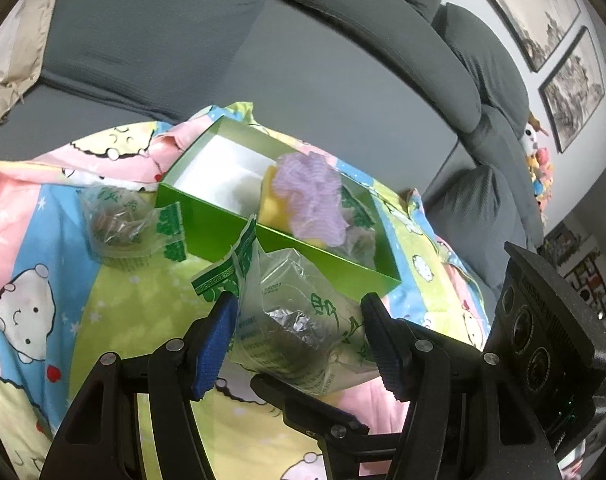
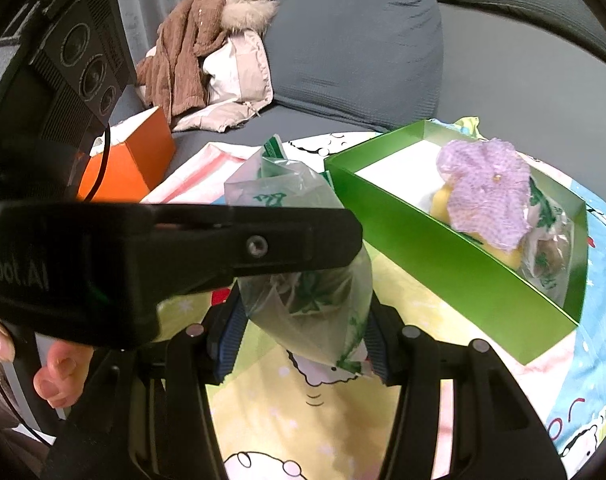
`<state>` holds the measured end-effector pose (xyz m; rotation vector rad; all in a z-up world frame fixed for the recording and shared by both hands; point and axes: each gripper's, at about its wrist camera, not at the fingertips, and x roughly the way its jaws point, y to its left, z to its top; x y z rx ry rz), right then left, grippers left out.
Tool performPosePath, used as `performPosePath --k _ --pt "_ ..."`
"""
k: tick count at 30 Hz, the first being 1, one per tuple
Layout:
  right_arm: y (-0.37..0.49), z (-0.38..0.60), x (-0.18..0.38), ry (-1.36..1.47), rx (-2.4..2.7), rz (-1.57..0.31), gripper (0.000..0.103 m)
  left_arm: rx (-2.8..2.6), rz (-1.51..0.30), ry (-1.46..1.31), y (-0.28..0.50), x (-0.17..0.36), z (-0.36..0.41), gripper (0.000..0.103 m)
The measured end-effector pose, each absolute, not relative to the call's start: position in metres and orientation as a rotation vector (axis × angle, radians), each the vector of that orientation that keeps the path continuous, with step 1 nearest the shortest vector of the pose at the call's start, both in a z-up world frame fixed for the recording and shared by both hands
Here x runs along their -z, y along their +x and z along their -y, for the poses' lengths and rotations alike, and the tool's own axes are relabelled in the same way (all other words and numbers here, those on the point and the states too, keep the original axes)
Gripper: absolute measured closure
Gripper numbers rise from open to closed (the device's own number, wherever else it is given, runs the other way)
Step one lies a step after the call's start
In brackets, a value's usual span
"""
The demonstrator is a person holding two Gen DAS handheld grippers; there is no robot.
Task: Organize objects
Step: 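Lift the plastic bag and carry it over the green box with the left gripper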
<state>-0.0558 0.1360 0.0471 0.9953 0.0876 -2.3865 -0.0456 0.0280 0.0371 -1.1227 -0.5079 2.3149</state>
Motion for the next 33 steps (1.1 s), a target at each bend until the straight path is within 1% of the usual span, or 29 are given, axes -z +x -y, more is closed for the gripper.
performPosePath --k 15,33 --pt "-0.042 -0.163 -0.060 0.929 2.431 -0.029 0.051 -2.327 0.381 -1.088 -0.043 -0.058 -0.058 0.039" --pt "-0.066 -0.191 -0.080 0.856 2.495 0.028 0.051 -2.330 0.282 -1.019 -0.076 -0.080 -0.088 0.039"
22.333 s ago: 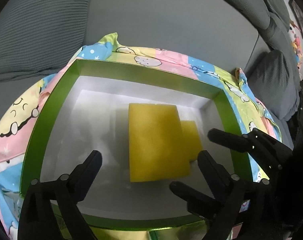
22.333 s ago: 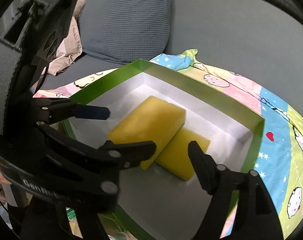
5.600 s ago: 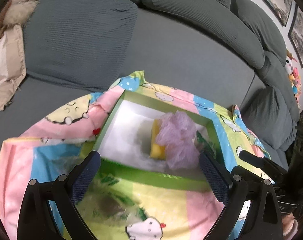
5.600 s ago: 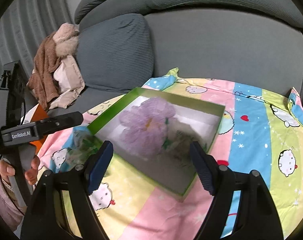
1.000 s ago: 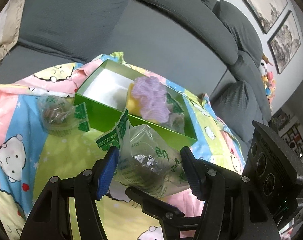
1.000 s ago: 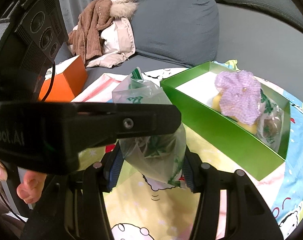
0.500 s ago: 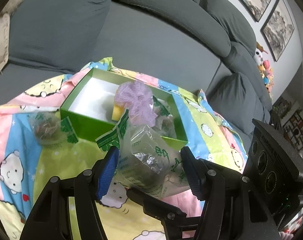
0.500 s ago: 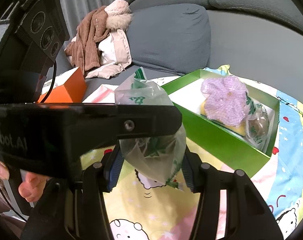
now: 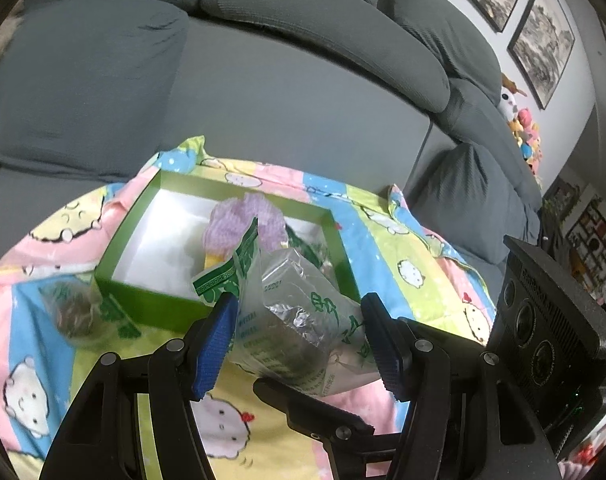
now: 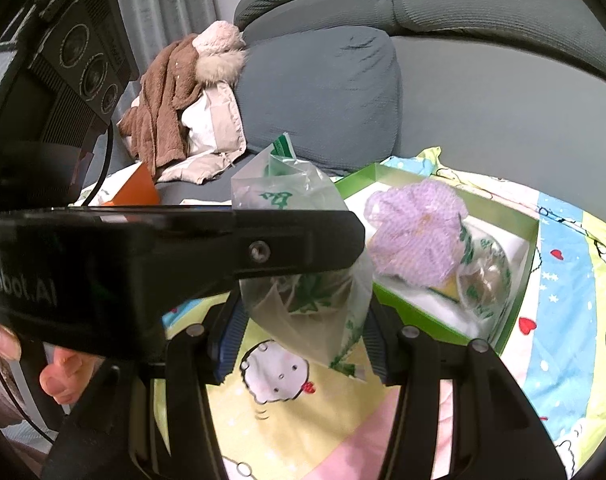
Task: Organize objects
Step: 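Lift the plastic bag and carry it over the green box with the left gripper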
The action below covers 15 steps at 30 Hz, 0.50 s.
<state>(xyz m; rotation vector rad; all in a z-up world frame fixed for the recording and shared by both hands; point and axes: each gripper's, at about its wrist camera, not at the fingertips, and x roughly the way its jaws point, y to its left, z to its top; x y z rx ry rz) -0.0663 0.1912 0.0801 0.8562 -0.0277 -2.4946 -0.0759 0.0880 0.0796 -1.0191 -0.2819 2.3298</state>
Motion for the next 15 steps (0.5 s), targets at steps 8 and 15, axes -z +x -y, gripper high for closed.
performPosePath --k 8,15 --pt "-0.097 -0.193 -0.085 0.838 2.510 0.037 0.052 -2.342 0.279 -0.997 -0.105 -0.085 -0.088 0.039" --pt "-0.122 -0.190 -0.086 0.840 2.517 0.032 0.052 -2.346 0.278 -0.994 -0.127 -0.083 -0.088 0.039"
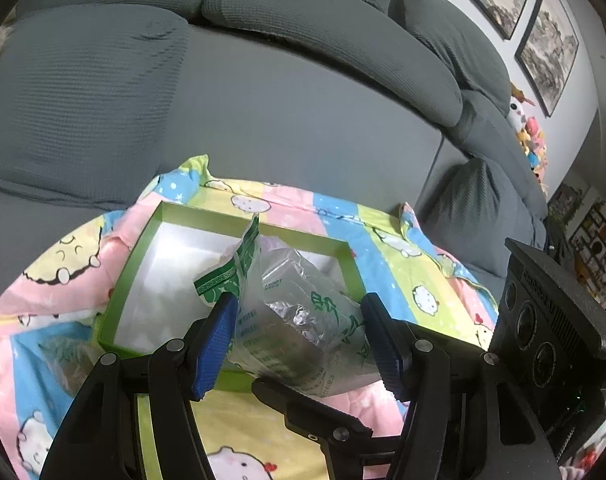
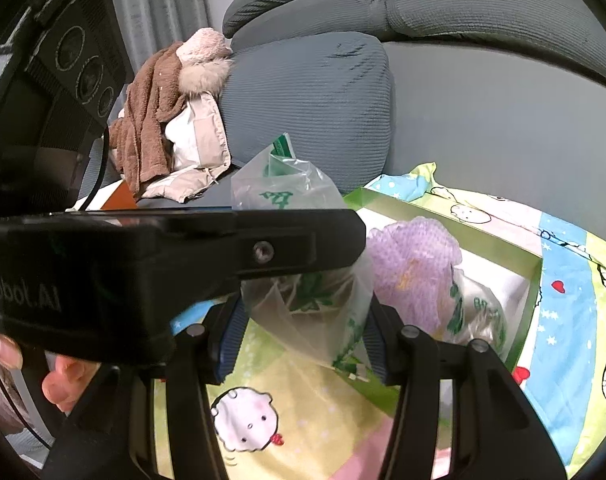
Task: Organize objects
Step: 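Lift the plastic bag and carry it over the green box with the left gripper, then lower the plastic bag into the green box and open the left gripper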
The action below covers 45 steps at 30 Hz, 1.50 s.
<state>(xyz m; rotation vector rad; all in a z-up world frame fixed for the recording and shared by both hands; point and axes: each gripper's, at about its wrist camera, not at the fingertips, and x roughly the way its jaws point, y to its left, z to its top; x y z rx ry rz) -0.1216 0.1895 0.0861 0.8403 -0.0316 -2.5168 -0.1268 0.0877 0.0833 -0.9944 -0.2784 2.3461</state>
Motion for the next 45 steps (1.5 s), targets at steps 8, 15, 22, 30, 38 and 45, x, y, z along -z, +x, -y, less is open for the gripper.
performPosePath --k 8,15,22,30,38,45 --pt "-0.140 -0.189 -0.081 0.860 2.521 0.047 0.052 -2.338 0.287 -1.004 -0.147 -0.076 -0.088 0.039" --pt "-0.155 -0.187 -0.075 0.901 2.515 0.055 0.051 -2.326 0.332 -1.024 -0.162 -0.065 -0.083 0.039" --pt "-0.164 -0.182 -0.070 0.931 2.509 0.039 0.052 -2.318 0.358 -1.038 -0.170 -0.058 -0.078 0.039" --pt "-0.172 -0.176 -0.069 0.956 2.504 0.016 0.051 -2.314 0.400 -1.048 -0.177 -0.053 -0.071 0.039" --pt "-0.176 -0.173 -0.067 0.975 2.500 -0.002 0.051 -2.309 0.426 -1.061 -0.182 -0.048 -0.066 0.039" --pt "-0.181 -0.168 -0.064 0.995 2.496 -0.028 0.051 -2.307 0.434 -1.074 -0.187 -0.042 -0.062 0.039"
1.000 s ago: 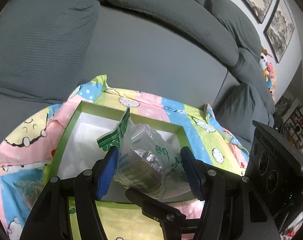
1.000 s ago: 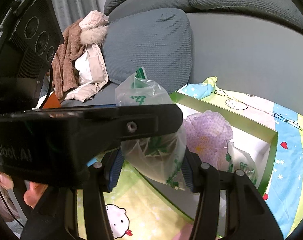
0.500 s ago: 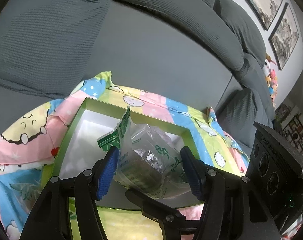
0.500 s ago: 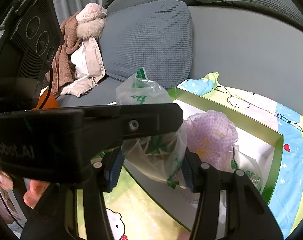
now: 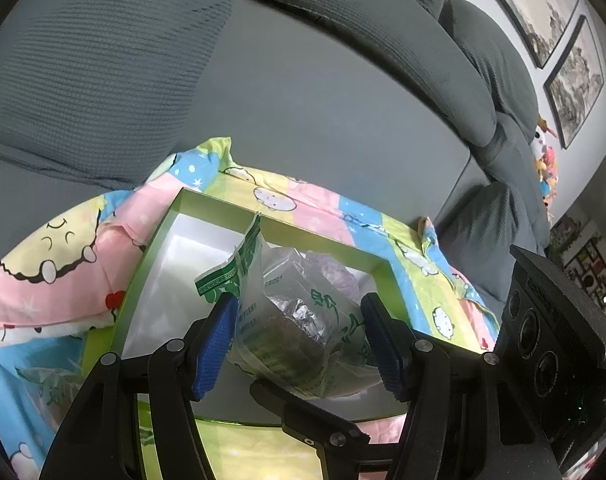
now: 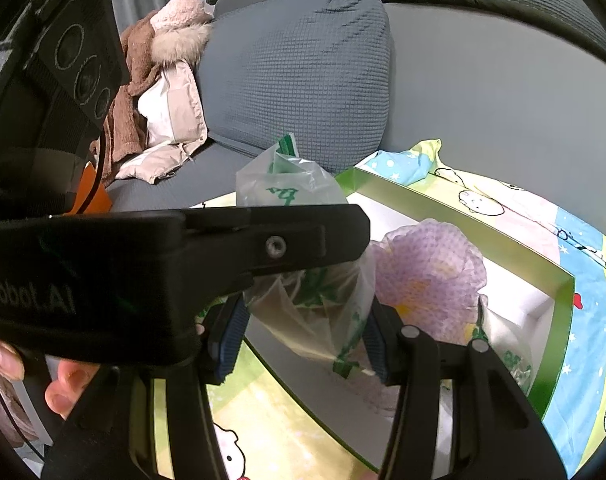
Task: Organize objects
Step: 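Lower the plastic bag into the green box and open the left gripper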
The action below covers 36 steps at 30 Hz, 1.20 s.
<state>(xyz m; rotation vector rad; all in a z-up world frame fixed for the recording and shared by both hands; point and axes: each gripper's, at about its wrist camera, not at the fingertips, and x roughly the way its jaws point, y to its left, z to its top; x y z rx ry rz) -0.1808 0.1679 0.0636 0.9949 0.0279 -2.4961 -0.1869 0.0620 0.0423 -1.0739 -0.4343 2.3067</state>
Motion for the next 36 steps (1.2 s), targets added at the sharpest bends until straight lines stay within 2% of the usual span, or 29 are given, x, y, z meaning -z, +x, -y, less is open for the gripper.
performPosePath --k 36 --pt "-0.207 -0.160 -0.041 1.164 2.459 -0.020 0.052 -2.272 0.483 -1.232 -0.211 -0.004 -0.065 0.039"
